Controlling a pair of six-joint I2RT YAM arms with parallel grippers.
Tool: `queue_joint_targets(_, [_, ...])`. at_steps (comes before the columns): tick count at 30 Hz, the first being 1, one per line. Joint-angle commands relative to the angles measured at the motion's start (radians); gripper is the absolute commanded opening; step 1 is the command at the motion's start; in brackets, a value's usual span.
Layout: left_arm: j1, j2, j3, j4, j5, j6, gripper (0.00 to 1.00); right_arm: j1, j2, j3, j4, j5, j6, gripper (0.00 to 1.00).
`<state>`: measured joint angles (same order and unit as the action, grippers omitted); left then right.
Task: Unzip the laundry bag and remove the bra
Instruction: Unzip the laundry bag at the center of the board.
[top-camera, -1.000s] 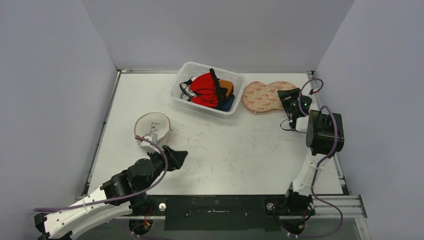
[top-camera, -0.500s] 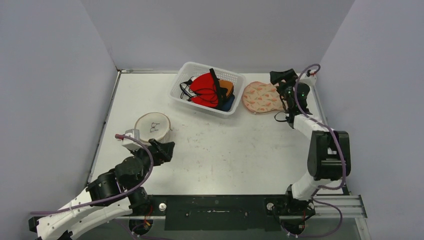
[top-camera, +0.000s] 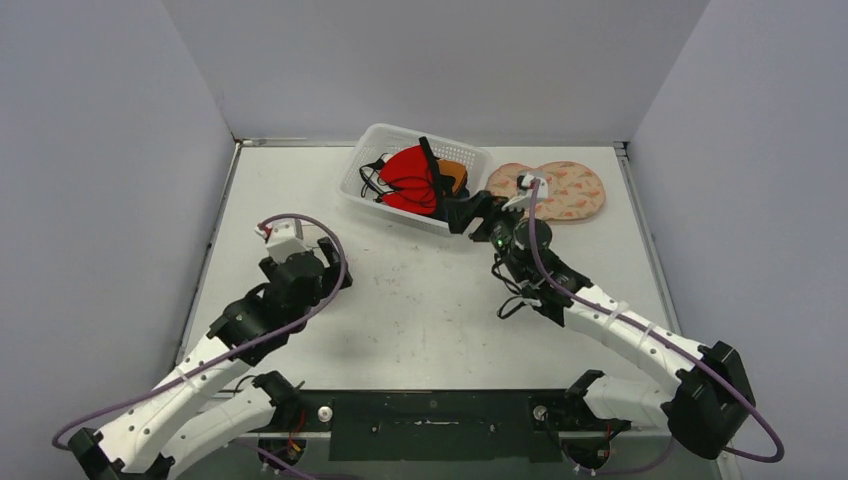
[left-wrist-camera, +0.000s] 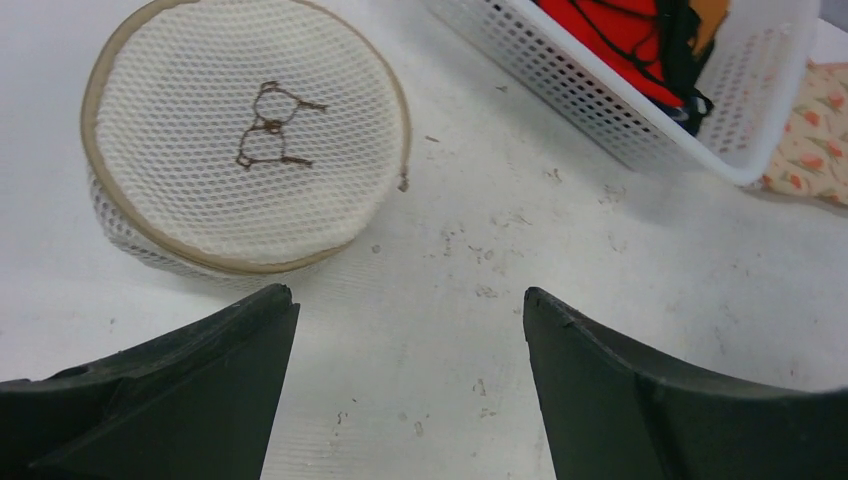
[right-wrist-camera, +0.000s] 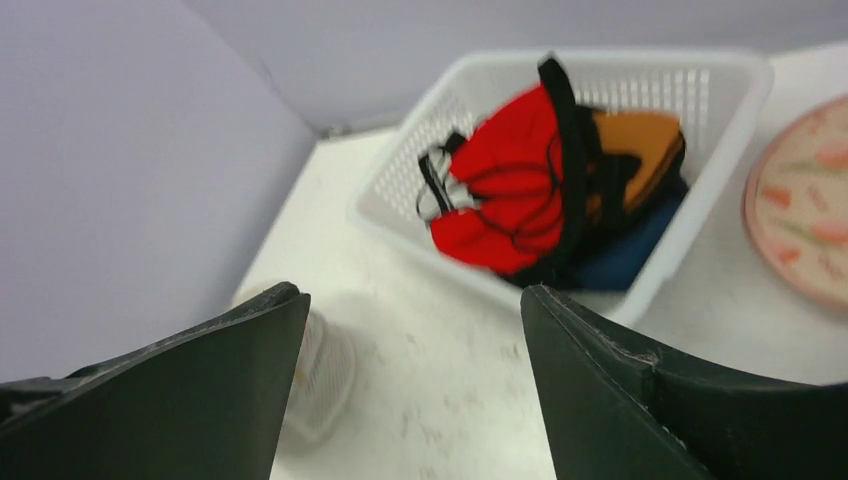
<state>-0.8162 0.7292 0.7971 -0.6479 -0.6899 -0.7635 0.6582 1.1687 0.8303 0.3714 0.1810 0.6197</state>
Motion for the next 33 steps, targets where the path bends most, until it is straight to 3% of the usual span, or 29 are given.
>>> queue_joint_targets(1, [0.257,-0.011,0.016,-0.014,0.259,-0.039,0.81,0.091,-0.100,-0.138,-0.111,0.048,-0.045,0.80])
queue_joint_targets(7, [0.543,-0.099,-0.048,0.003,0.445,-0.172,0.81,0.188,-0.169,-0.337,-0.061,-0.033,-0.038,0.79])
queue_joint_targets(11, [0.657,-0.103,-0.090,-0.015,0.472,-0.269,0.81,0.260,-0.137,-0.413,-0.046,-0.034,-0.011,0.78])
queue_joint_targets(16, [0.791,-0.067,-0.187,0.039,0.631,-0.313,0.77,0.356,-0.122,-0.477,-0.001,-0.023,0.025,0.78])
queue_joint_targets(22, [0.811,-0.083,-0.348,0.231,0.751,-0.412,0.66,0.497,-0.119,-0.525,0.011,0.105,0.020,0.77])
queue_joint_targets(30, [0.810,-0.073,-0.396,0.299,0.726,-0.434,0.50,0.552,-0.140,-0.542,0.014,0.153,0.030,0.77])
queue_joint_targets(33, [0.811,-0.074,-0.394,0.301,0.699,-0.431,0.50,0.555,-0.156,-0.552,0.009,0.167,0.030,0.78])
